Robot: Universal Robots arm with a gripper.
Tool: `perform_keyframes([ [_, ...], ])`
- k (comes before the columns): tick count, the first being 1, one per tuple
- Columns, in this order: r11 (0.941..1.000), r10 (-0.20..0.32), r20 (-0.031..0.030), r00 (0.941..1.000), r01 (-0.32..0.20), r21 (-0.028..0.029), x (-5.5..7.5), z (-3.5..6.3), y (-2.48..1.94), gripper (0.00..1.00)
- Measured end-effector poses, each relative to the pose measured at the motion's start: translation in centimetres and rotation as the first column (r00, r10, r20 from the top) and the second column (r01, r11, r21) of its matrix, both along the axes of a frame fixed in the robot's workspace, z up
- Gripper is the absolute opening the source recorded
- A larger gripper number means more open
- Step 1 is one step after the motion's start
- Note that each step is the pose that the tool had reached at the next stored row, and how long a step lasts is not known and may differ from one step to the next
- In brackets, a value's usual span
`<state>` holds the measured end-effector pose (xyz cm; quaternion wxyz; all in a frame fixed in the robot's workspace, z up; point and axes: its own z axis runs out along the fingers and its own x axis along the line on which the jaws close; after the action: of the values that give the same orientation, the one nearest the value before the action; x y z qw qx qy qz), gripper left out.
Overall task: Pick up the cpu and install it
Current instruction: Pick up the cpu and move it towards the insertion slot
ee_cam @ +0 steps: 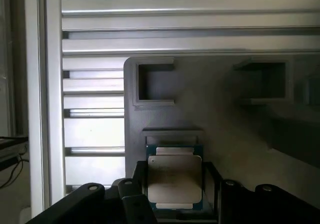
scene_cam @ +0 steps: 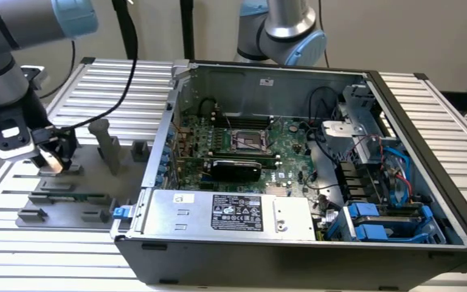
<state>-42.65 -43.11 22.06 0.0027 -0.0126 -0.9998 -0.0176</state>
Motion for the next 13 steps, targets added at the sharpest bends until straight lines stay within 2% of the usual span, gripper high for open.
perform_keyframes([
  [13,1.0,0.002,-0.0001,1.0,-0.002,0.0,0.5,5.92,0.0,0.55],
])
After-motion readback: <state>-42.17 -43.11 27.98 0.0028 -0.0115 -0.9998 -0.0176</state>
